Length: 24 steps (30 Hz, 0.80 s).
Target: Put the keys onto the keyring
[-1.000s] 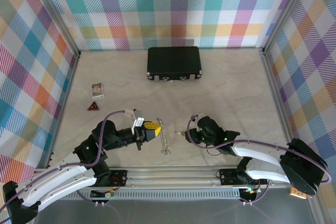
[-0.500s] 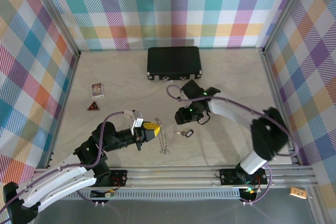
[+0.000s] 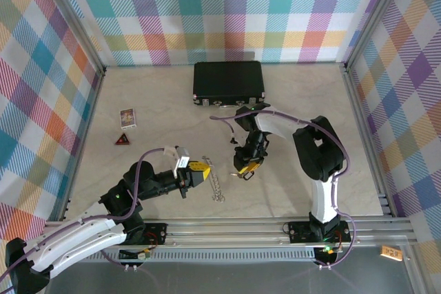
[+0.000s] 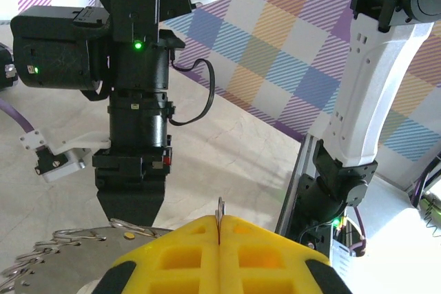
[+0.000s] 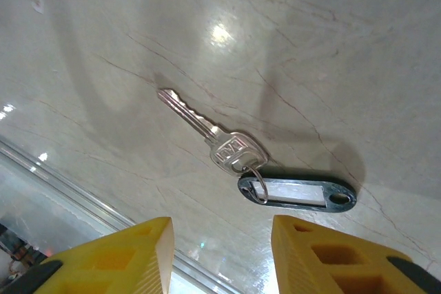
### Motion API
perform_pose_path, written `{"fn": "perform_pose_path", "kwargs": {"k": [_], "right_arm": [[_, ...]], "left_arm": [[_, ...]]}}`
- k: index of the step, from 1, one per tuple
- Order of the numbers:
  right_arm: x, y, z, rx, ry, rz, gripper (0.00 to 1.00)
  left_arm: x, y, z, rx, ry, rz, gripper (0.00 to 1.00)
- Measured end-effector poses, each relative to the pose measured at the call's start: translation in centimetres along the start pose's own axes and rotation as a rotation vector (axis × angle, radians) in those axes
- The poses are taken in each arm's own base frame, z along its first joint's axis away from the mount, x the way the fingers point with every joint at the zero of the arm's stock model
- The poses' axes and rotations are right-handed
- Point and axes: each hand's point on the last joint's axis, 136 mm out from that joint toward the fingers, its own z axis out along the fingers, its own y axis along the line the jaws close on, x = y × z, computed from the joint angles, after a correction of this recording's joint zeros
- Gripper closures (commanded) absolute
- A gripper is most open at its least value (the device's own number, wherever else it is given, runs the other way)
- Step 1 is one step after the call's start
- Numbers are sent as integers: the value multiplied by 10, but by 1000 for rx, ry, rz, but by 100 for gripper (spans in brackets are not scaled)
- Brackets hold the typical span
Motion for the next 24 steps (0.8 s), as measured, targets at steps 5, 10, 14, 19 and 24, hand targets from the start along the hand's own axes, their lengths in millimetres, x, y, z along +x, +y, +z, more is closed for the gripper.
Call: {"fn": "perform_pose_path", "kwargs": {"k": [5,10,14,19,24], "right_arm": [[0,-2,6,-3,18,-1,63],[-5,-5,11,-11,21,-6,67],[-7,-7,17,-12,28,-6,69],[-7,-8,21,-18,28,-5,73],[-4,-9,26,-25,38,0,81]], "left_arm": [[2,1,0,-2,6,-2,100],[2,1,1,-1,2,-1,100],[0,0,1,3,-6,2,100],[-1,-1,-1,5,-14,1,100],[0,0,1,7,-10,0,100]]}}
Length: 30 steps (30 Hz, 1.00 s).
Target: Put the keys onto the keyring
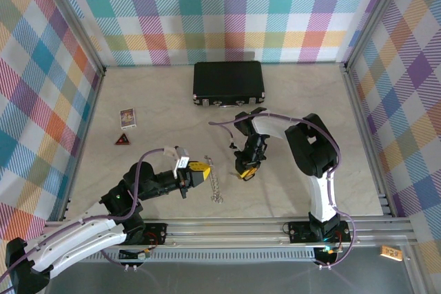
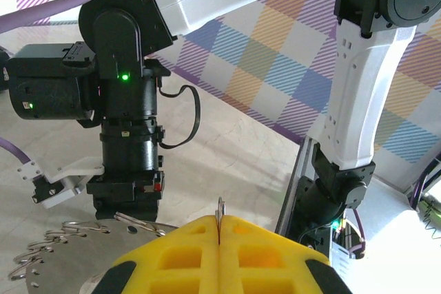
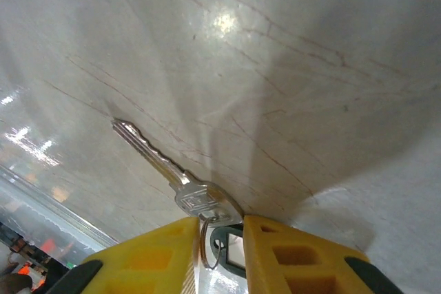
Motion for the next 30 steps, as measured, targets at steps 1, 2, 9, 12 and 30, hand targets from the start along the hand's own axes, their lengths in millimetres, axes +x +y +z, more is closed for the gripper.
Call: {"fn": "perform_pose_path", "kwargs": {"k": [1,2,9,12,30], "right_arm": [[0,0,1,-1,0,1,83],[0,-1,1,-2,-2,2,84],[3,-2,1,-11,-23,2,95],[3,-2,1,-11,-39,2,98],[18,-2,-7,42,-326,16,100]], "left_arm": [[0,0,0,0,2,-1,100],[1,1,1,-1,5,-2,100],[1,1,1,-1,5,-14,100],[1,1,2,-1,5,-17,100],[-2,1,6,4,-6,-32,100]]}}
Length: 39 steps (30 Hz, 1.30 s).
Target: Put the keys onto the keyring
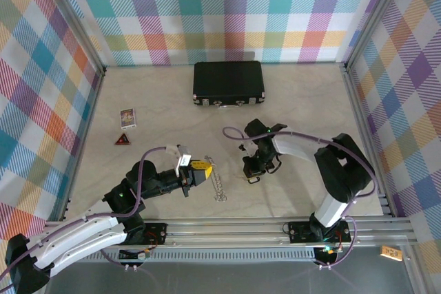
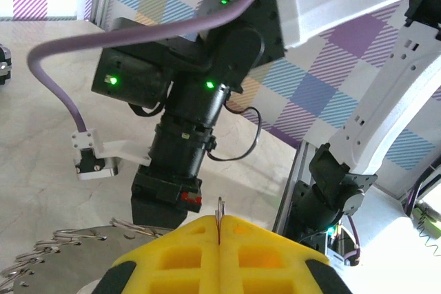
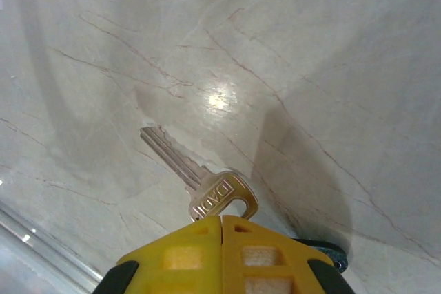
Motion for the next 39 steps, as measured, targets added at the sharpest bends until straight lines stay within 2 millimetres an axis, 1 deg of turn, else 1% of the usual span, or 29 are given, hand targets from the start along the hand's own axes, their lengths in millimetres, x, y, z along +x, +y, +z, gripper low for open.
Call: {"fn": "perform_pose_path", "kwargs": {"k": [6,10,13,17,24,26,28,32,34,36,37,39], "right_arm": [[-2,6,2,33,-135,-20,100],[-7,10,-5,63,-266,-46,100],[-6,13,-11,77,-389,-71,100],[-2,10,-11,94,-506,-85,100],[6,-1,1,135,-614,-122,99],[5,-1,2,138,-638,-127,94],[4,1,0,131,-653,-127,86],[4,9,-12,96,-682,-110,63],[9,11,-22,88,-683,-103,52],[11,17,-39,87,-683,-99,45],[12,19,-48,88,-682,-96,43],[8,26,-71,91,-676,-81,43]], "left_arm": [[-1,-1,-1,2,-4,-6,100],[-1,-1,-1,1,-4,-6,100],[-1,-1,-1,1,-4,-7,100],[-1,-1,-1,1,-4,-10,100],[-3,-2,-2,4,-12,-7,100],[-3,-2,-2,4,-14,-7,100],[-3,-2,-2,4,-14,-7,100],[-4,-2,-2,5,-14,-7,100],[-4,-2,-2,4,-15,-7,100],[-4,-2,-2,4,-15,-7,100],[-4,-2,-2,4,-17,-7,100],[-4,-1,-2,4,-20,-9,100]]}}
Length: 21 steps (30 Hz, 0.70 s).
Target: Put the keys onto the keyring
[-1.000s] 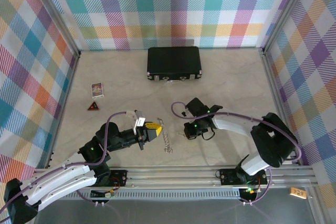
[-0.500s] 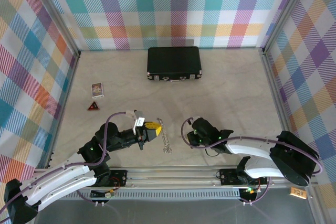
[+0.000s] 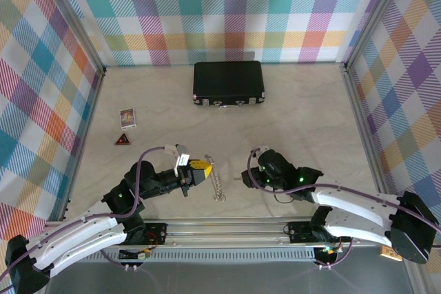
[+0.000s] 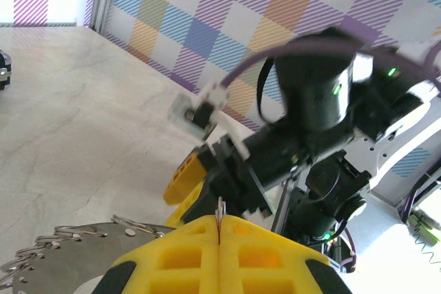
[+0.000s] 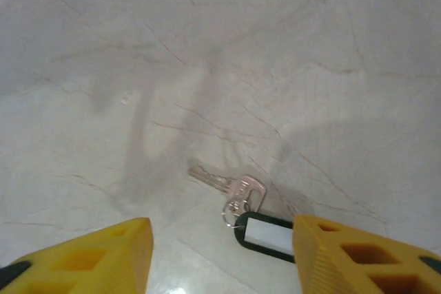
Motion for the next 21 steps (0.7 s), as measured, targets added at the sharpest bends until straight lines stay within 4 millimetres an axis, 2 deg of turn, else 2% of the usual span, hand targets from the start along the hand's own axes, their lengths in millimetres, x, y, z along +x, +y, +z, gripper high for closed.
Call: {"fn": "perform_pose_path", "kwargs": {"k": [4,7,9,12,15,21], "right_arm": [[-31,-7,-14,37,78,65,43],[-41,-13,-6,84,221,101,46],[-41,-9,5,98,343,102,48],[-36,1,23,88,495,107,52],[-22,4,35,89,614,125,54],[14,2,44,124,772,136,58]], "left_arm": [[2,1,-1,0,-2,1,100],[0,0,-4,-2,-18,4,100],[-1,0,-6,-4,-31,8,100],[0,2,-11,-12,-44,11,100],[3,6,-15,-33,-47,16,100],[8,14,-18,-75,-43,28,100]]}}
